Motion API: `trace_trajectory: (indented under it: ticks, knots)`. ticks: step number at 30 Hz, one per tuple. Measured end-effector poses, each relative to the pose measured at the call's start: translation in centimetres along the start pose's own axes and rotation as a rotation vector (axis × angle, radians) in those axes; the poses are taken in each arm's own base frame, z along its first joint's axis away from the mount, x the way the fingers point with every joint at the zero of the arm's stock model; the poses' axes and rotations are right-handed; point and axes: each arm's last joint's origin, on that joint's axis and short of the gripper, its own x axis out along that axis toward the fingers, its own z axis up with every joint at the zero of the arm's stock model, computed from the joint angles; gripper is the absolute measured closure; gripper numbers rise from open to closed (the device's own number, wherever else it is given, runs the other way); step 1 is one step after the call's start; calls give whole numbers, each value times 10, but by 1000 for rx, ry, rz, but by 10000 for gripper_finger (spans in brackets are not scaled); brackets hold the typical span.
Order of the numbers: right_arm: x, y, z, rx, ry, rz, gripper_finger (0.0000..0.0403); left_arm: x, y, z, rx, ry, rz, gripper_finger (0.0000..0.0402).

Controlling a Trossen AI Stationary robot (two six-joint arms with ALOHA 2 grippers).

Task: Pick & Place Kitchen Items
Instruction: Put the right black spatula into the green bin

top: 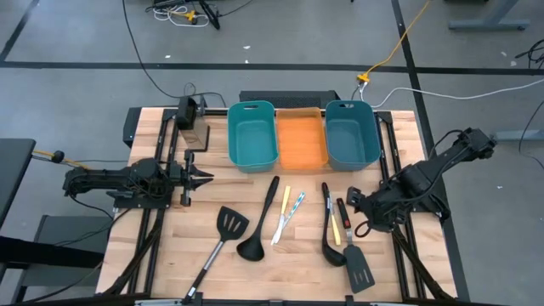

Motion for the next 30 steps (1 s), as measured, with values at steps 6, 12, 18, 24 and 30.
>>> trace_trajectory:
  ticks: [6,12,18,24,30]
  knots:
    - [8,1,0,-81,-6,3,170,0,0,0,0,0,-1,352]
    - [19,2,-2,-151,15,27,170,0,0,0,0,0,0,352]
    - [27,-5,2,-171,12,20,170,0,0,0,0,1,0,352]
    - [34,-11,4,-196,20,26,170,0,0,0,0,0,0,352]
    - [39,-14,6,-213,3,55,170,0,0,0,0,0,0,352]
